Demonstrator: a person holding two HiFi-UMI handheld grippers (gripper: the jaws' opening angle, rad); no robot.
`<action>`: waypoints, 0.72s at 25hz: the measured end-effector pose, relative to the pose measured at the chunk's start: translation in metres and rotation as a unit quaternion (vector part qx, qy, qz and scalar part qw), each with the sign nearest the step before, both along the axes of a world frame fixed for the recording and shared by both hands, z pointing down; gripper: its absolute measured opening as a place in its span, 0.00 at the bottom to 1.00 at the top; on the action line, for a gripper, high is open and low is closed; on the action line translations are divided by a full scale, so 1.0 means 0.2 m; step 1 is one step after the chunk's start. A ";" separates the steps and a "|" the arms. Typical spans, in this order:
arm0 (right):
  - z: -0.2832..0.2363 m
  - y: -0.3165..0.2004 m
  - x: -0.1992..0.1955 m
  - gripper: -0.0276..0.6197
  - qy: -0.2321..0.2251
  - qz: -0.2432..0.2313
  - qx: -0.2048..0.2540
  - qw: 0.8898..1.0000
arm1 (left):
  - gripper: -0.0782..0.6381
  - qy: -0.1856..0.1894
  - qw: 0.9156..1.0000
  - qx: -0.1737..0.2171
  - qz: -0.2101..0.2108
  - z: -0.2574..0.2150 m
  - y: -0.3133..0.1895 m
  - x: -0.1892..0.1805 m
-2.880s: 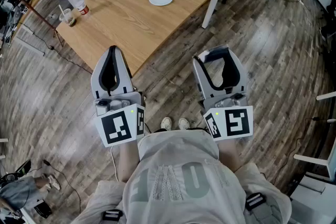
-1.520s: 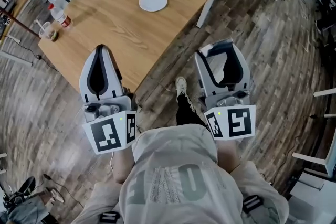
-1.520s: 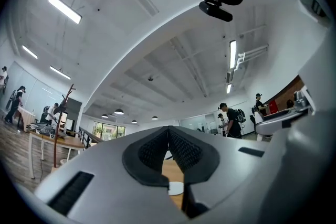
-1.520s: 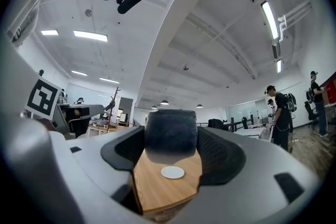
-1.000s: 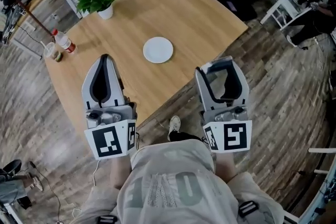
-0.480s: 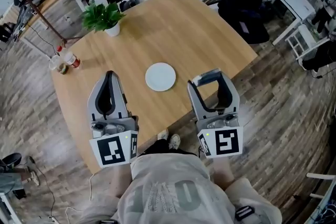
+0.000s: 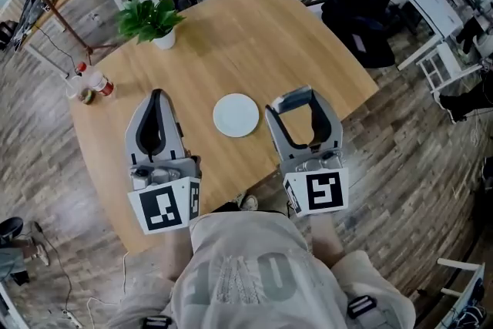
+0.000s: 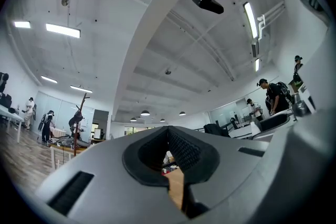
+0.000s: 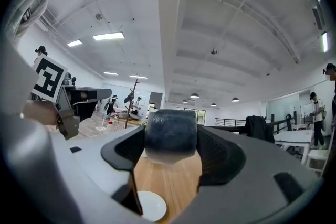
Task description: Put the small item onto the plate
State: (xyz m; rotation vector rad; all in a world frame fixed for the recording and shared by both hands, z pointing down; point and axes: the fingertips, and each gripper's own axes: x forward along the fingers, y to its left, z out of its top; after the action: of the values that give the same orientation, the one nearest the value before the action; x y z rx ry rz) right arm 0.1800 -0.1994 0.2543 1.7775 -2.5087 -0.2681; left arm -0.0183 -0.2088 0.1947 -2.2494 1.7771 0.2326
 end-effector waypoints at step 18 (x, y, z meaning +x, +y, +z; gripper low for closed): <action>0.64 -0.54 -0.34 0.53 0.040 -0.034 -0.214 0.975 | 0.12 0.006 0.998 -0.052 -0.017 0.30 -0.23 -0.24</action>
State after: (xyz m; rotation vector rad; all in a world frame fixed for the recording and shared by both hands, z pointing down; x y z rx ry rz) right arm 0.1125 -0.3076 0.3825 1.4817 -2.3447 0.1842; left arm -0.0655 -0.2548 0.2547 -2.2915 1.8723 0.1506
